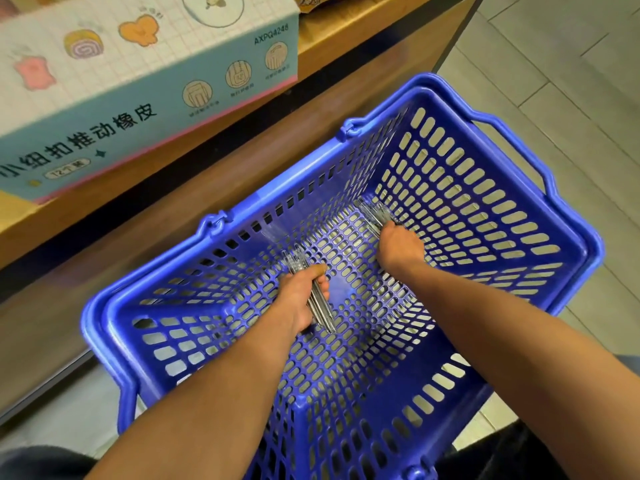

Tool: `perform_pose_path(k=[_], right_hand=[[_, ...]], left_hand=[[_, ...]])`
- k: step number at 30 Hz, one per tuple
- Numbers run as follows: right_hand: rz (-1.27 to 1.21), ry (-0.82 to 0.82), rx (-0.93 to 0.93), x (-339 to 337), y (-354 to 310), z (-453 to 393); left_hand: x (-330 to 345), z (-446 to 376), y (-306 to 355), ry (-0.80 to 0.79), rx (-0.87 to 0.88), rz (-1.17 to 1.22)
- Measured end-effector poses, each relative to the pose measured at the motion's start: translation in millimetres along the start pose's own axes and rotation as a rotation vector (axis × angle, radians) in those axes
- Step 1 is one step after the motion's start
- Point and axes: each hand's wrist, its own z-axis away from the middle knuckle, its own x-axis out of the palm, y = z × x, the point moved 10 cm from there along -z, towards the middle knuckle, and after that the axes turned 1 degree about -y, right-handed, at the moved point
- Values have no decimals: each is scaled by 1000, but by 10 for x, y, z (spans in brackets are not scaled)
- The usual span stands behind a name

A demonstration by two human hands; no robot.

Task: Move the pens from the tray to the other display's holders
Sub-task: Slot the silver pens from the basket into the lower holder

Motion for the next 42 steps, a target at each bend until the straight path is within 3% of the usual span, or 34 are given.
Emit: perform_pose_path(k=[4,8,13,16,20,22,24,26,27,42], right_hand=[[52,-33,-37,30,-18,40],[31,-103,-191,14,-214,81],[-532,-544,-384,222,-861,438],[-786,-616,-372,244,-1067,568],[-871,-738,-345,280,-1008,614],[-832,-669,-277,253,-788,438],[-665,-398,-128,125,-352,154],[-329,-96,25,-99,116,29],[-217,-26,77,-152,266,30],[153,-77,-93,59,13,96]], left_hand=[[-2,-2,-13,1,-3,-5],[1,-20,2,-2,-2,-32],[85,1,2,-86,-7,-24],[106,30,-28,-123,-27,35],[91,19,-14,-97,-5,-14],[33,-14,-4,-19,7,-45],[7,-46,-15,13,0,-65],[-12,-55,-28,21,-7,-68],[-30,-57,-39,27,-10,-70],[-28,-27,-11,17,47,-72]])
